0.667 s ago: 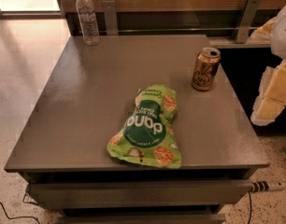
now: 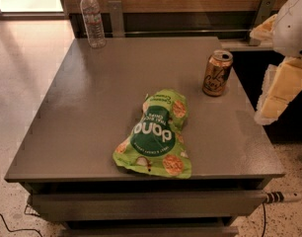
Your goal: Move green rice chip bag near water bottle
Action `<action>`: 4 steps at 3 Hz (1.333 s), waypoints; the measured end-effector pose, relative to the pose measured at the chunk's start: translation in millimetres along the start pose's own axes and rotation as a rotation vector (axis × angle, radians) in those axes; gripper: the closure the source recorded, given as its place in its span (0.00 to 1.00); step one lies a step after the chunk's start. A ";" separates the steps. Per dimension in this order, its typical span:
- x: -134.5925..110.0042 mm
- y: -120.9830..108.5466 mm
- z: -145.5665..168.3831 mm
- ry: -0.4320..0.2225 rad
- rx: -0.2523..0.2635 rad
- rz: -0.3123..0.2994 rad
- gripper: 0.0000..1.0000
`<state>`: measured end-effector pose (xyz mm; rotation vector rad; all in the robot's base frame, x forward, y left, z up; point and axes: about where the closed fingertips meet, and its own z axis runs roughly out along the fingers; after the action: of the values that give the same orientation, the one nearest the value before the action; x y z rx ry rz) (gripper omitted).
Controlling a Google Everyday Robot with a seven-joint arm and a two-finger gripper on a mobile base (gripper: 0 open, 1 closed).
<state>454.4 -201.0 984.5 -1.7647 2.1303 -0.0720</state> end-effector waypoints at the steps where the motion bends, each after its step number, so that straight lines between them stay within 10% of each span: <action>1: -47.9 -2.1 28.3 -0.100 -0.063 -0.140 0.00; 4: -128.9 21.9 128.4 -0.102 -0.187 -0.217 0.00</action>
Offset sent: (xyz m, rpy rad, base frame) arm 0.0186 0.1342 -0.0551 0.1115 0.0953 0.3997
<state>492.9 -47.9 891.3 -2.0554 1.9213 0.1623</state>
